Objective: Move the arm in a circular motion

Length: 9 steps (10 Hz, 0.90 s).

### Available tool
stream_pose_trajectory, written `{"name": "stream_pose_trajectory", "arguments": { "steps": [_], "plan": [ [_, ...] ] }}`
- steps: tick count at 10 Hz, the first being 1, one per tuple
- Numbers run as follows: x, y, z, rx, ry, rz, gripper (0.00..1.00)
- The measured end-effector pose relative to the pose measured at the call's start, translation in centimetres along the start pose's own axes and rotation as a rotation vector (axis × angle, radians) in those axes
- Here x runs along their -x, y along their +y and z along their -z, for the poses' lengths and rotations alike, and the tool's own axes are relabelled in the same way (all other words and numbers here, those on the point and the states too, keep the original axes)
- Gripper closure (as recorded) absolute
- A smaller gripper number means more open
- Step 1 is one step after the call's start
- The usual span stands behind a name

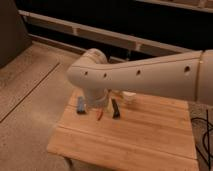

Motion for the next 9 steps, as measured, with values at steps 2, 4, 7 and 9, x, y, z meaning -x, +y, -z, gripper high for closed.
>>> {"name": "stream_pose_trajectory", "arguments": {
  "steps": [2, 4, 7, 9],
  "plan": [
    [4.6, -3.1, -0.2, -0.002, 0.017, -0.059, 0.35],
    [9.9, -3.0, -0.3, -0.02, 0.029, -0.046, 0.35],
    [14.6, 2.1, 1.3, -0.069, 0.022, 0.09, 0.35],
    [15.1, 7.9, 3.0, -0.106, -0.001, 0.254, 0.35]
  ]
}}
